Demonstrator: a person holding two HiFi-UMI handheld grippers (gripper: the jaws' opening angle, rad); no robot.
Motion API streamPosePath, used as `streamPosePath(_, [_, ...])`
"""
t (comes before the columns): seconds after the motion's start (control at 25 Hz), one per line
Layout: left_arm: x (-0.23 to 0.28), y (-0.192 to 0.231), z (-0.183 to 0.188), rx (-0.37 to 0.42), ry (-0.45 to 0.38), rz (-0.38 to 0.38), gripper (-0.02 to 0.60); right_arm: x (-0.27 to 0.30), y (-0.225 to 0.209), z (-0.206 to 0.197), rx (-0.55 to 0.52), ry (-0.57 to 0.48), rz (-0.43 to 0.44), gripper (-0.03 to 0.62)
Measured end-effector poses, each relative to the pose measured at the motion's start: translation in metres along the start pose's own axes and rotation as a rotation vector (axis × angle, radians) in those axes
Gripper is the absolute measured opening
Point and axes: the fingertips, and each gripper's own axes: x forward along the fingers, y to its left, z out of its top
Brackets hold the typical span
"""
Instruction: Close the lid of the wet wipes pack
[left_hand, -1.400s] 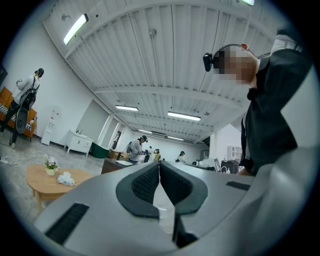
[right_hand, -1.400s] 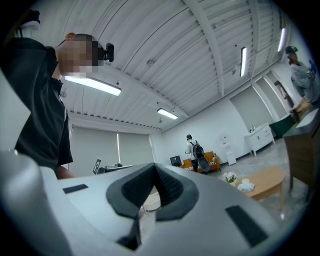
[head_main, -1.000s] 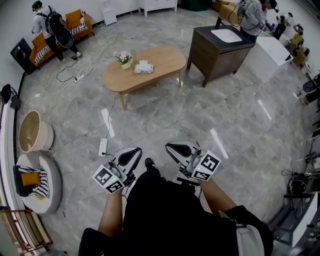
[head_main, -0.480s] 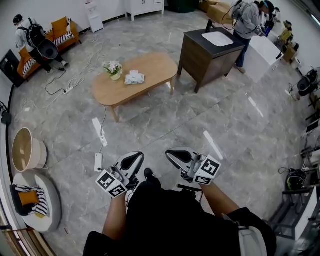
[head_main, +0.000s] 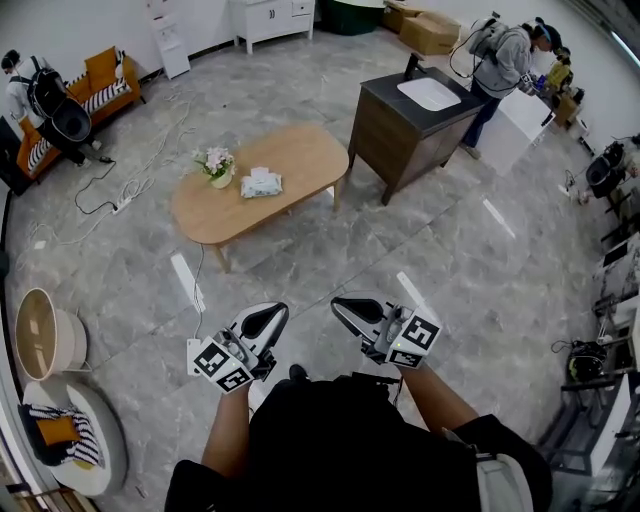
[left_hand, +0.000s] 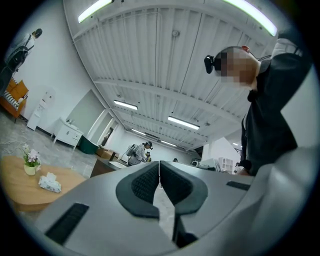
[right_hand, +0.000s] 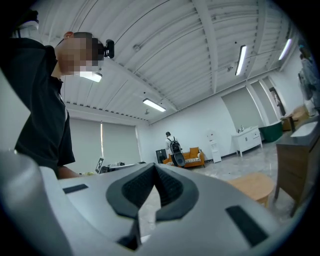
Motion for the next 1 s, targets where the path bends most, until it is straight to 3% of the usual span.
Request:
streamPosePath(0.2, [0.015, 0.04, 0.003, -0.034, 0.014, -0.028, 0.017, 0.022, -0.032, 0.005, 0.005, -0.008, -0.049, 0.011])
streamPosePath(0.56, [0.043, 0.101, 0.005, -0.062, 0.024, -0.008, 0.017, 0.058, -0.095, 0.019, 0.045, -0.043, -0.038, 0.011])
streamPosePath(0.8, [0.092, 0.158, 0.024, -0.031, 0.036, 0.011, 0.017, 0.088, -0.173, 0.02, 0.032, -0.026, -0.021, 0.011])
streamPosePath(1.0, [0.151, 0.204, 0.043, -0.009, 0.059, 0.016, 0.017, 0.102, -0.242, 0.05, 0.029, -0.048, 0.0, 0.011])
